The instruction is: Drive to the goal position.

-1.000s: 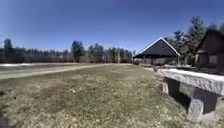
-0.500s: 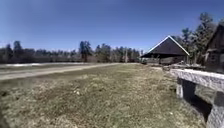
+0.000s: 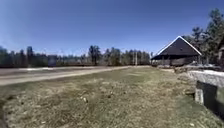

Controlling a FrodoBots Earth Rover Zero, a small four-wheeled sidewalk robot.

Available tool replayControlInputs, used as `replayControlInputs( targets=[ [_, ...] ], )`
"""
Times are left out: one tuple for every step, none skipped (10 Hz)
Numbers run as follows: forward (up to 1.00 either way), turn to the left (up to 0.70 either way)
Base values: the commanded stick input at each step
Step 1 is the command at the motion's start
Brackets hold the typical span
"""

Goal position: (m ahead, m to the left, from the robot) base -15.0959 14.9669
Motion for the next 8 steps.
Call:
replayControlInputs(
  targets=[
    [0.69, 0.35],
    [0.69, 0.35],
    [0.69, 0.35],
    [0.69, 0.35],
    [0.69, 0.35],
    [0.69, 0.35],
    [0.69, 0.03],
    [0.69, 0.03]
  ],
)
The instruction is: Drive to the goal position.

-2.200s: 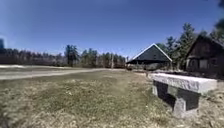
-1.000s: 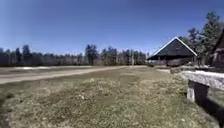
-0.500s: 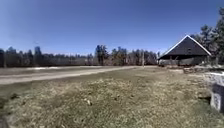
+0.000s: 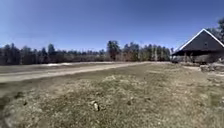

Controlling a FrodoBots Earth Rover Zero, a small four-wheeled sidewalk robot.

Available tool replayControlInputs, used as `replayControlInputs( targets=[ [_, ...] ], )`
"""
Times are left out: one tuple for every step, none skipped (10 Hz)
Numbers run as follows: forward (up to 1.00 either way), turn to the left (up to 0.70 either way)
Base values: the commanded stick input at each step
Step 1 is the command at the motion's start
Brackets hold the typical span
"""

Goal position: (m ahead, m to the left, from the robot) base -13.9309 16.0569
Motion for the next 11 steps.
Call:
replayControlInputs(
  targets=[
    [0.69, 0.03],
    [0.69, 0.03],
    [0.69, 0.03],
    [0.69, 0.03],
    [0.69, 0.03],
    [0.69, 0.03],
    [0.69, 0.34],
    [0.69, 0.34],
    [0.69, 0.34],
    [0.69, 0.34],
    [0.69, 0.34]
  ],
)
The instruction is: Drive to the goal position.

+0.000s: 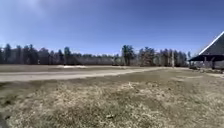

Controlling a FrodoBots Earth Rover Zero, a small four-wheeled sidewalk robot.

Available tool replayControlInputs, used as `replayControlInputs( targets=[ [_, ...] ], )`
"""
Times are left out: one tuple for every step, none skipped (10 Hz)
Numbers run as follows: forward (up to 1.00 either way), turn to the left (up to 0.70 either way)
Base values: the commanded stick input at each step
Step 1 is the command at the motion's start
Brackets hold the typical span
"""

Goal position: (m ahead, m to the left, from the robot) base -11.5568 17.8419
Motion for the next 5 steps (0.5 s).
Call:
replayControlInputs(
  targets=[
    [0.69, 0.34],
    [0.69, 0.34],
    [0.69, 0.34],
    [0.69, 0.34],
    [0.69, 0.34]
  ],
)
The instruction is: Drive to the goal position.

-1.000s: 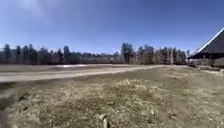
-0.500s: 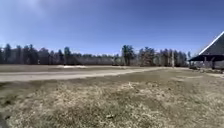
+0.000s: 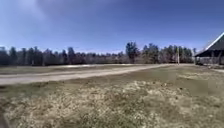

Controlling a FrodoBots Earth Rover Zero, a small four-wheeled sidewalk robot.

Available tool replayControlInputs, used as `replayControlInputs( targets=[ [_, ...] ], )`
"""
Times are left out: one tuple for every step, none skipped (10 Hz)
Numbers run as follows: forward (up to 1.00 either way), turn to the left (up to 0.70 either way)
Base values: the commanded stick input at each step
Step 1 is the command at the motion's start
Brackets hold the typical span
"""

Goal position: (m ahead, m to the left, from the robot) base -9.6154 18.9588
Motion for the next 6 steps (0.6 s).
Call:
replayControlInputs(
  targets=[
    [0.69, 0.34],
    [0.69, 0.35],
    [0.69, 0.34],
    [0.69, 0.35],
    [0.69, 0.34],
    [0.69, 0.34]
  ],
)
